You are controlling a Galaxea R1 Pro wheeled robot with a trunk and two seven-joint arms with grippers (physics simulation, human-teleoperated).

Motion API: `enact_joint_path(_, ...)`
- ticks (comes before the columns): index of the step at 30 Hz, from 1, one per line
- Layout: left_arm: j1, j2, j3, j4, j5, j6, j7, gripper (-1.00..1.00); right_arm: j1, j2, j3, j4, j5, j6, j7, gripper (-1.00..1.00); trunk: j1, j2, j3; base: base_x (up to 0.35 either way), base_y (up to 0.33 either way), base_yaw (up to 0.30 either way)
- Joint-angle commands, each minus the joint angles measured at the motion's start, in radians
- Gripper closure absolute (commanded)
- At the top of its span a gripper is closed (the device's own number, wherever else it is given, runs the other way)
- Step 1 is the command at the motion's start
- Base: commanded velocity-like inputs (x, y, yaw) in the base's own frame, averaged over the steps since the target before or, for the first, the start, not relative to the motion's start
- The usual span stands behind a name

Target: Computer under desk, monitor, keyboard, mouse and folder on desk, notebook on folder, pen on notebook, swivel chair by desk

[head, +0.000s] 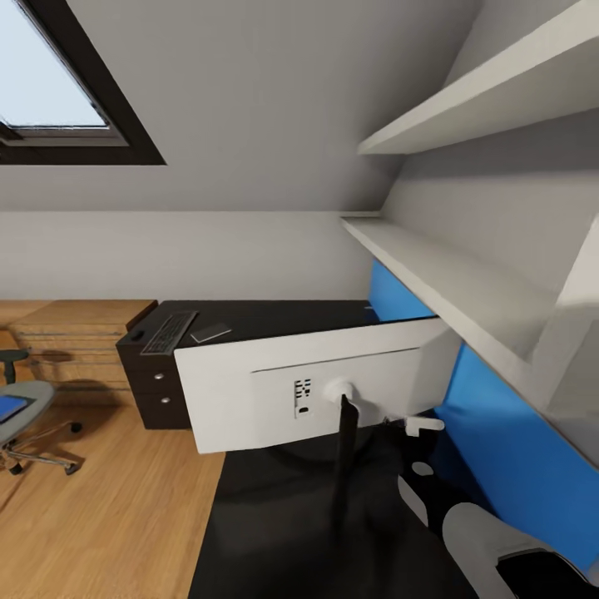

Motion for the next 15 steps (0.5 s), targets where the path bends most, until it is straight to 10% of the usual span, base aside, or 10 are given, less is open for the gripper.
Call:
enact_joint_path(1, -0.001, 0.000, 0.001, 0.000, -0.003, -0.002, 0.003, -1.00, -0.001, 0.000, 0.009, 0.001, -0.011, -0.004, -0.003, -1.00, 0.000, -0.002, -0.002, -0.116, -0.132, 0.001)
enact_joint_path(15, 0.000, 0.001, 0.003, 0.000, -0.002, -0.003, 0.003, -1.00, -0.001, 0.000, 0.009, 0.003, -0.009, -0.004, -0.003, -1.00, 0.000, -0.002, -0.002, -0.023, -0.027, 0.001)
